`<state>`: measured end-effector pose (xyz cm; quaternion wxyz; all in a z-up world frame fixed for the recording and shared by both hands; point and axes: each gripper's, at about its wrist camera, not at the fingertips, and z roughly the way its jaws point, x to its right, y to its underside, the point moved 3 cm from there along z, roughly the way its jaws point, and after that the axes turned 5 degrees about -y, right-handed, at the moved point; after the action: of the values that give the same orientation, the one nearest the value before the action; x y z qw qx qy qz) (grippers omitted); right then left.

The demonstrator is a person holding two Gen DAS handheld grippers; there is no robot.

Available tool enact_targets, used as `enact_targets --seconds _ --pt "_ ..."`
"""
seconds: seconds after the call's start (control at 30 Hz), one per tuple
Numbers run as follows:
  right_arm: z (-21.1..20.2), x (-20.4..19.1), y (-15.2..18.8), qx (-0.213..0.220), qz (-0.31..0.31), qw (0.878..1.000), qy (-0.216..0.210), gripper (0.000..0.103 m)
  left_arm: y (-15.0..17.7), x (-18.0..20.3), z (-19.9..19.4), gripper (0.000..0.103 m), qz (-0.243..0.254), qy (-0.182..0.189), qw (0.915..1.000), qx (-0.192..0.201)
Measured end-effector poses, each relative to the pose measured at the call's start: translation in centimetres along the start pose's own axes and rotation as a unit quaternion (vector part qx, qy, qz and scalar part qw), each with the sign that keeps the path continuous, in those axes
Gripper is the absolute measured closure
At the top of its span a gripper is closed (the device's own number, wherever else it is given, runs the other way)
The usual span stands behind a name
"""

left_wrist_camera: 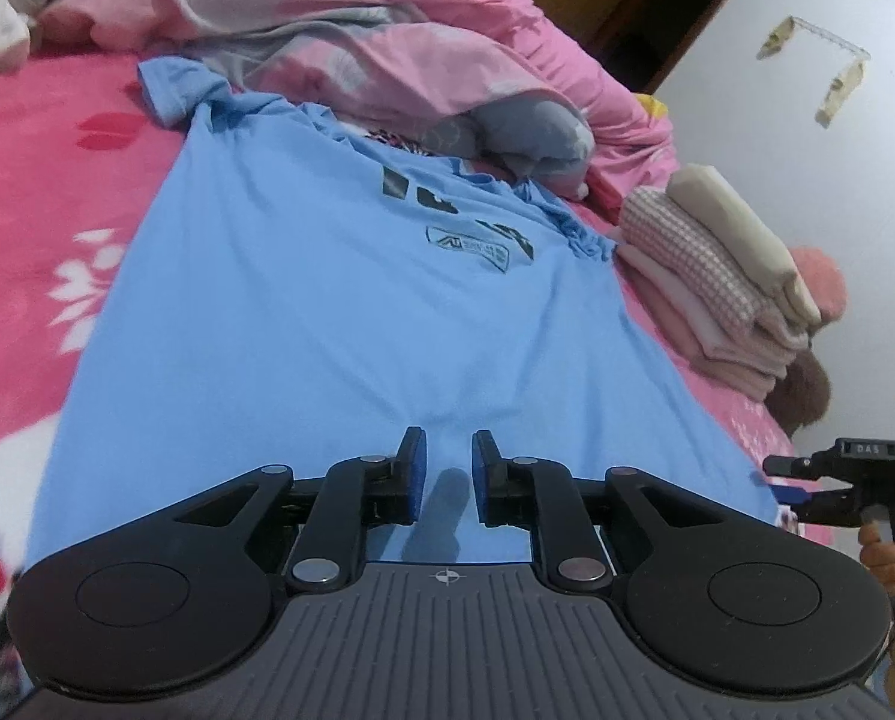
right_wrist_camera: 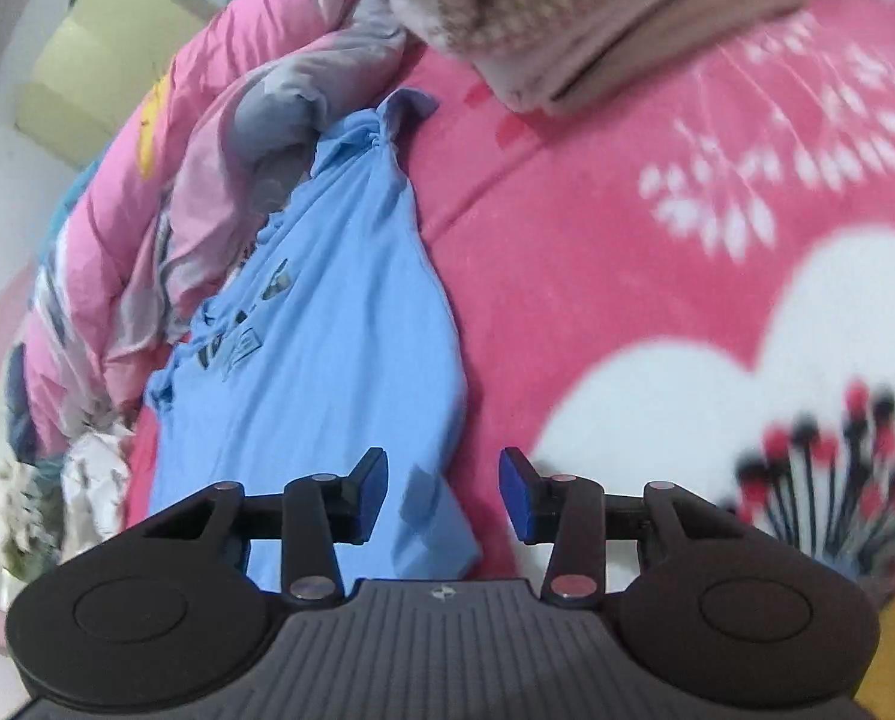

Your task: Fold clothes

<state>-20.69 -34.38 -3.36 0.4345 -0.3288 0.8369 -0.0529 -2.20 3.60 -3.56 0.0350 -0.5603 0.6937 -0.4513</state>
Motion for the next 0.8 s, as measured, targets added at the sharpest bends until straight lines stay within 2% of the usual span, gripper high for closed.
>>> enact_targets --seconds 0.07,0.13,0.23,0.3,0.33,0.43,0.47,0.53,0.6,0.67,0.8 --pt "0.4 0.0 0.5 0.003 -0.001 1.000 -0.003 0.069 0.7 0.0 -0.4 0.084 0.010 -0.015 0.9998 -0.002" --pt "1.0 -0.6 0.8 0.001 -0.022 1.000 0.011 0.098 1.2 -0.4 -0.5 0.084 0.020 -0.029 0.9994 0.004" --pt "1.3 -3.4 1.2 0.014 -0.075 0.997 0.022 0.099 1.2 -0.9 -0.6 0.084 0.010 -0.025 0.9995 0.014" --pt "1.5 -6.4 1.8 0.031 -0.132 0.990 0.028 0.100 1.1 -1.2 -0.4 0.084 0.005 -0.027 0.9995 0.019" --pt "2.1 -8.5 2.5 0.038 -0.180 0.982 0.040 0.099 1.1 -1.3 -0.3 0.084 0.003 -0.027 0.9994 0.020" --pt "4.7 -14.4 5.1 0.043 -0.318 0.944 0.076 0.094 1.0 -1.3 -0.3 0.084 0.000 -0.023 0.9995 0.022" --pt "6.0 -16.0 6.1 0.036 -0.359 0.928 0.089 0.089 1.1 -1.4 -0.3 0.084 -0.001 -0.022 0.9995 0.022" --pt "7.9 -17.8 8.3 0.021 -0.420 0.901 0.103 0.061 1.1 -1.4 -0.4 0.084 -0.001 -0.022 0.9995 0.022" --pt "8.4 -18.7 10.2 0.013 -0.458 0.883 0.104 0.061 1.1 -1.3 -0.3 0.084 0.001 -0.022 0.9995 0.022" --pt "7.6 -18.5 10.9 0.006 -0.458 0.885 0.086 0.061 1.1 -1.3 -0.3 0.084 0.000 -0.022 0.9995 0.022" --pt "5.1 -17.0 10.9 -0.006 -0.423 0.904 0.059 0.060 1.1 -1.3 -0.3 0.084 -0.006 -0.020 0.9996 0.021"
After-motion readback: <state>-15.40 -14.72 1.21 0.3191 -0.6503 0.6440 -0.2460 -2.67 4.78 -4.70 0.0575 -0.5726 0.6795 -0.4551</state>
